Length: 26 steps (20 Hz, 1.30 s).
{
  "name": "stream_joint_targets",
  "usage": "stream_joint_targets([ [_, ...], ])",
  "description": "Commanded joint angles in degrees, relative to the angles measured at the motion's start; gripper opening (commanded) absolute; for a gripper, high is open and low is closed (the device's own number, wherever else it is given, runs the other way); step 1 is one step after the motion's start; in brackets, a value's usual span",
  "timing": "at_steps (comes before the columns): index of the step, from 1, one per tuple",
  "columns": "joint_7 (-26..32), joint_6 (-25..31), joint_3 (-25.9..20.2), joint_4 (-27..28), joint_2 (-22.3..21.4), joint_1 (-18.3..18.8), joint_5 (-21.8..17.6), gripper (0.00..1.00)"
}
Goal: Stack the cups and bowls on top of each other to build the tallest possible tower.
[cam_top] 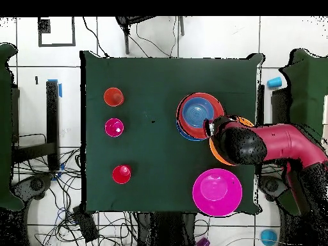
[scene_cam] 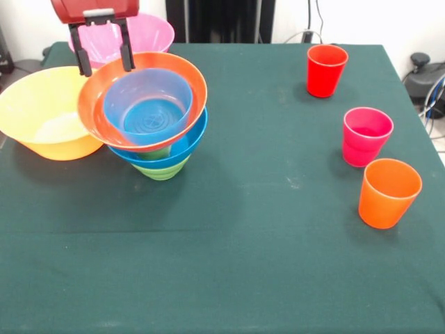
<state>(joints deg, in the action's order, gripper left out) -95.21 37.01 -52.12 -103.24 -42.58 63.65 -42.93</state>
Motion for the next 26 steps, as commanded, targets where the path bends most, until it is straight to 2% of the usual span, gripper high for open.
stream_joint_targets([
  [1, 9.87, 4.98, 0.61, -0.63, -1.02, -3.92, -1.33, 1.0],
  [7, 5.38, 4.56, 0.99, 0.16, -1.75, -6.65, 0.72, 1.0],
  [13, 1.31, 4.07, 1.39, 0.14, -4.63, -9.34, 4.17, 1.0],
  [21, -2.65, -0.43, 3.49, 0.64, -5.88, -12.59, 4.45, 1.0],
  [26, -7.3, -1.67, 5.67, 0.51, -7.88, -16.65, 4.3, 1.0],
])
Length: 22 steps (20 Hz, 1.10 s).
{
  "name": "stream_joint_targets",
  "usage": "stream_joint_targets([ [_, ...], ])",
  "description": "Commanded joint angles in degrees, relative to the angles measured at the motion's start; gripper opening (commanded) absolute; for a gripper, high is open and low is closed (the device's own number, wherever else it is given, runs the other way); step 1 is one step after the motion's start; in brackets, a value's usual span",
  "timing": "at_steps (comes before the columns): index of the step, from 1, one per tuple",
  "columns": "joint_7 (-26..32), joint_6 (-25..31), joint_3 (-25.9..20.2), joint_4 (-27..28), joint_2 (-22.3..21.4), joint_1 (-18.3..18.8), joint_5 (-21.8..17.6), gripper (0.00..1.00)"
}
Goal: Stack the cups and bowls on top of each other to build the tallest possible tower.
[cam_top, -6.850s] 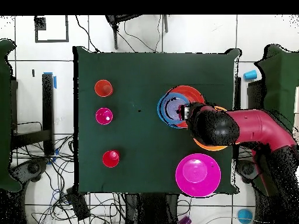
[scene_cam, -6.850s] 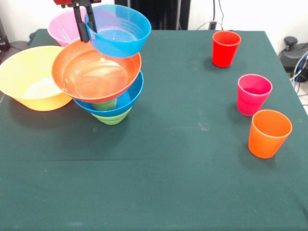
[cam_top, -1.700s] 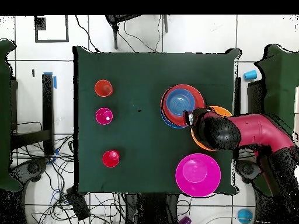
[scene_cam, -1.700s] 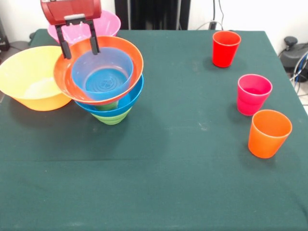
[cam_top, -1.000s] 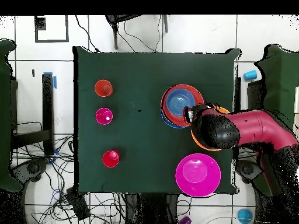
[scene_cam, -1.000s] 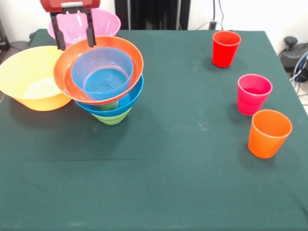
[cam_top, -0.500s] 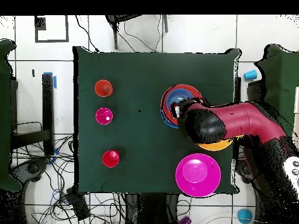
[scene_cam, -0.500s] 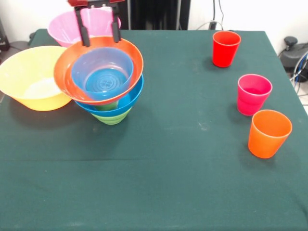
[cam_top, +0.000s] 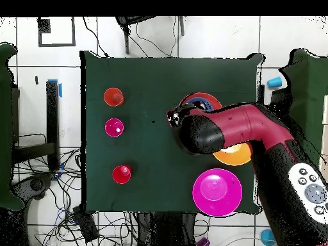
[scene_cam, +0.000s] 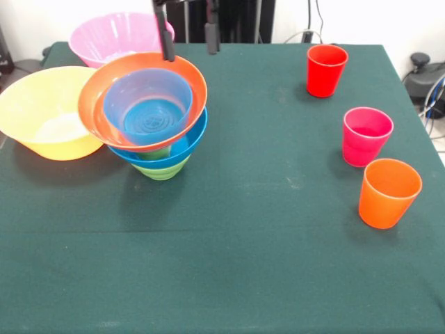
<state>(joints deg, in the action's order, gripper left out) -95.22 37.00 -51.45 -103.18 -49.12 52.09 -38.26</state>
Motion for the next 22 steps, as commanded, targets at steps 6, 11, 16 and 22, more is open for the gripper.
stream_joint_targets([
  [6, -10.56, -4.38, 8.93, 1.39, -0.47, -9.76, -1.54, 1.0],
  [11, -11.51, -7.64, 14.04, 4.11, 4.03, -14.01, -5.19, 1.0],
  [16, -13.01, -10.19, 19.78, 7.58, 8.07, -19.17, -7.03, 1.0],
  [22, -15.24, -15.69, 25.39, 9.32, 11.27, -24.32, -7.51, 1.0],
])
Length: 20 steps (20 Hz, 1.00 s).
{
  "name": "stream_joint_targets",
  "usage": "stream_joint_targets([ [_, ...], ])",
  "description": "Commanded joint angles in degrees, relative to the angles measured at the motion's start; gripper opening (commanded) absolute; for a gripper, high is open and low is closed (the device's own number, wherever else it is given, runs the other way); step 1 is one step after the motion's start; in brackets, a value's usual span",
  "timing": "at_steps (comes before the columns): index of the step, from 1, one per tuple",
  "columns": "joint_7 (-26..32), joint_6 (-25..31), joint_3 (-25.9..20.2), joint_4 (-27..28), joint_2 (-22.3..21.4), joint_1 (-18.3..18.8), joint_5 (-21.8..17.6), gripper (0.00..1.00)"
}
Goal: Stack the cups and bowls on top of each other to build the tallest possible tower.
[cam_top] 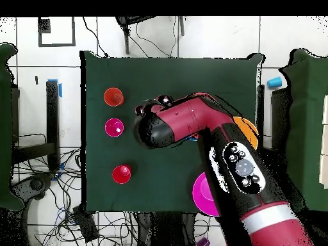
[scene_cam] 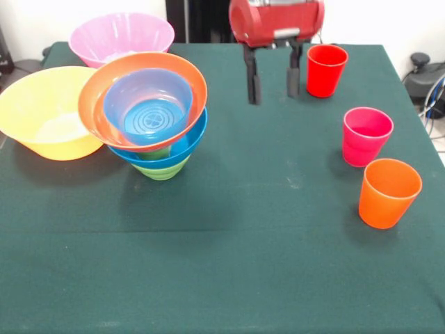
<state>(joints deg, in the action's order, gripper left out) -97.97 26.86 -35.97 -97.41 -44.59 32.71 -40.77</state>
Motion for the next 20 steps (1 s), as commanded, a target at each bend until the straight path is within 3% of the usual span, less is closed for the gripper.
stream_joint_targets([
  [1, -12.39, -6.4, 10.6, 3.76, 7.37, -5.49, -5.01, 1.0],
  [6, -8.95, -10.23, 9.57, 3.3, 11.29, -5.77, -3.97, 1.0],
  [8, -5.46, -10.32, 6.11, 1.77, 12.73, -3.41, -2.35, 1.0],
  [12, -4.21, -12.32, 3.01, -0.18, 14.23, -0.89, -1.02, 1.0],
  [15, -1.27, -10.52, -1.3, -2.13, 13.62, 3.65, 1.09, 1.0],
  [20, 0.26, -9.36, -5.27, -2.59, 14.39, 6.87, 2.16, 1.0],
])
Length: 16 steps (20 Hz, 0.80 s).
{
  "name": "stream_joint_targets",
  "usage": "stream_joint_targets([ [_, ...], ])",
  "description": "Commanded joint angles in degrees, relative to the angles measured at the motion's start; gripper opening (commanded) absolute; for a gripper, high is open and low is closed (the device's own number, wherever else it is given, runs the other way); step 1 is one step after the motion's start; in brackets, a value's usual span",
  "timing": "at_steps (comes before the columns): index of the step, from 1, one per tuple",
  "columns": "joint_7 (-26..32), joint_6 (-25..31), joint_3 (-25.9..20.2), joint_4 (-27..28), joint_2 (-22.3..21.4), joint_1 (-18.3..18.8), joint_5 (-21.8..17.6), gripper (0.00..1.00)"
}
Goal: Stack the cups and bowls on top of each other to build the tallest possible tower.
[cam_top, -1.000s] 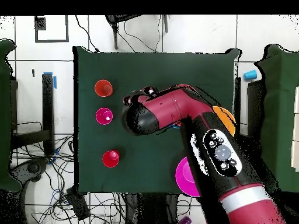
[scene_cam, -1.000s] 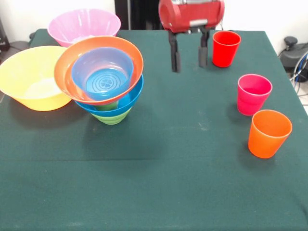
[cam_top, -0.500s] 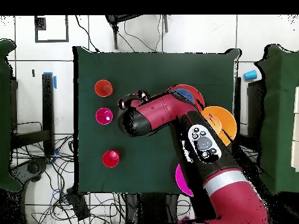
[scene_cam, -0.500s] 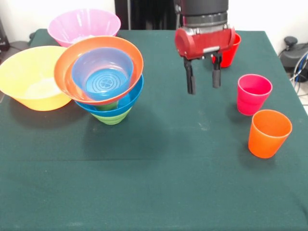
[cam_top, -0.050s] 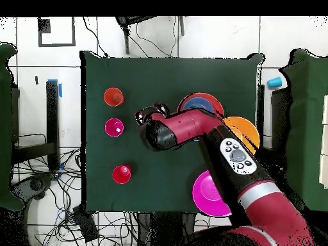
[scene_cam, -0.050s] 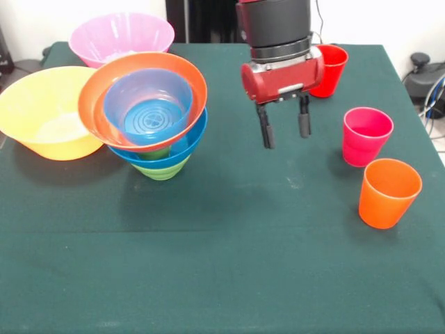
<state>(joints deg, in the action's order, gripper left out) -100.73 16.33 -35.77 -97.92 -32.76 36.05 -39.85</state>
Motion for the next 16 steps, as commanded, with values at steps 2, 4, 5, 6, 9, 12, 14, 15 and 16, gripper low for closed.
stream_joint_targets([
  [2, 3.59, 2.25, -6.69, -2.1, 1.98, 4.81, 1.77, 1.0],
  [4, 3.72, 2.82, -7.33, -1.89, 1.7, 5.4, 2.07, 1.0],
  [5, 3.7, 3.08, -7.65, -1.79, 1.46, 5.56, 2.31, 1.0],
  [6, 3.68, 3.35, -7.97, -1.68, 1.22, 5.73, 2.55, 1.0],
  [9, 3.32, 2.96, -9.04, -1.98, 0.74, 6.31, 2.64, 1.0],
  [12, 2.77, 2.15, -9.64, -2.53, 0.24, 6.64, 2.42, 1.0],
  [14, 2.34, 1.86, -9.64, -2.58, 0.16, 6.52, 2.21, 1.0],
  [15, 2.18, 1.78, -9.59, -2.56, 0.15, 6.45, 2.1, 1.0],
  [16, 1.91, 1.52, -9.46, -2.73, -0.02, 6.36, 1.88, 1.0],
])
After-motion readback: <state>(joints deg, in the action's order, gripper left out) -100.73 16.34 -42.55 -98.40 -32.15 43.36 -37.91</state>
